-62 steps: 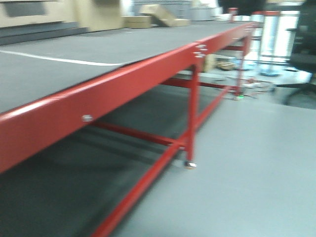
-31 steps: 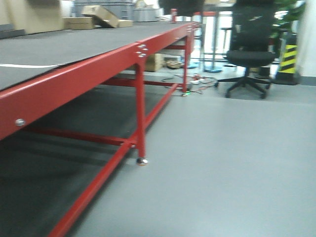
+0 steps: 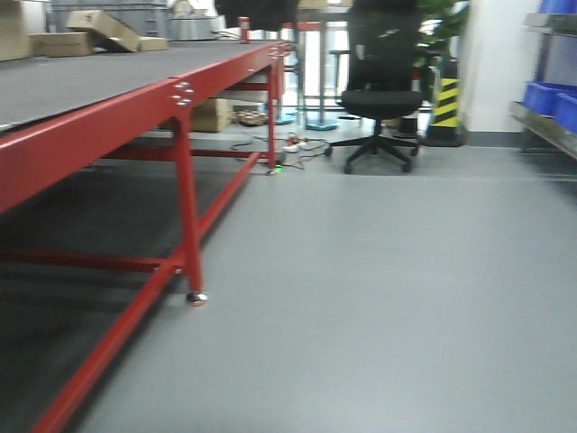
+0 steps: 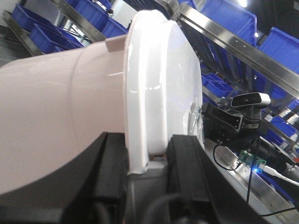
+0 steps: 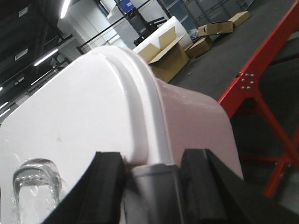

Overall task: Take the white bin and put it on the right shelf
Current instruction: 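Hold the bin with both grippers while driving toward the steel shelving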

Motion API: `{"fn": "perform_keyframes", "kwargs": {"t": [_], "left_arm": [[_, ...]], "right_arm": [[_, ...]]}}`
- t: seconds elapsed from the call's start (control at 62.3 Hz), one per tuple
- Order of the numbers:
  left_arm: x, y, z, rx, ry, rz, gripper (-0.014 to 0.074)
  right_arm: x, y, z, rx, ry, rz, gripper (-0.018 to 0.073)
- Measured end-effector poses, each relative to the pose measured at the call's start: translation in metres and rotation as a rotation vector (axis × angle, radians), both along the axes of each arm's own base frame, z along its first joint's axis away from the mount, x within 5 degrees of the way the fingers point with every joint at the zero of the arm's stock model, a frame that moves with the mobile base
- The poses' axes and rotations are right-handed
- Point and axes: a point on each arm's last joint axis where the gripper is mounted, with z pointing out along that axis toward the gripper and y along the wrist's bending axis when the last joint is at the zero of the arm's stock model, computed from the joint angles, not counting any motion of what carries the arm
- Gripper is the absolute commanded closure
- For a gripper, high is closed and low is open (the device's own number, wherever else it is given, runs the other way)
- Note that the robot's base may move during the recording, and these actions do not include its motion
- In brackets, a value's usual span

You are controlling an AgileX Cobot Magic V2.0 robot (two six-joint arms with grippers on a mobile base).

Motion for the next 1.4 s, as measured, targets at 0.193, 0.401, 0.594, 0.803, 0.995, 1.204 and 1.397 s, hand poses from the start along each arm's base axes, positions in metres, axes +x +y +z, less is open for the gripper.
{"fn": "perform_keyframes", "kwargs": {"t": [0.193,0.401,0.594,0.803,0.995,1.204,1.397], "left_arm": [[-0.0001,-0.0001,0.0,0.0,0.0,-0.002,0.0713],[-0.0007,-0.0001,0.0004,0.0,-0.002,-0.002,0.0713],[-0.0007,-0.0001,0.0004,0.0,-0.002,-0.002,0.0713],[-0.0009,-0.0001,0.0004,0.001,-0.001,-0.003,0.0713],[-0.0009,-0.0001,0.0004,0.001,-0.001,-0.003,0.0713],[-0.0009,-0.0001,0.0004,0.001,-0.001,-0.003,0.0713],[-0.0009,-0.0001,0.0004,0.001,-0.001,-0.003,0.0713]], "right_arm": [[0.0,0.0,0.0,0.0,0.0,0.0,0.05],[0.0,0.0,0.0002,0.002,0.0,0.0,0.05],[0.0,0.0,0.0002,0.002,0.0,0.0,0.05],[0.0,0.0,0.0002,0.002,0.0,0.0,0.05],[0.0,0.0,0.0002,0.002,0.0,0.0,0.05],[0.0,0.0,0.0002,0.002,0.0,0.0,0.05],[0.0001,-0.0001,0.0002,0.002,0.0,-0.001,0.05]]}}
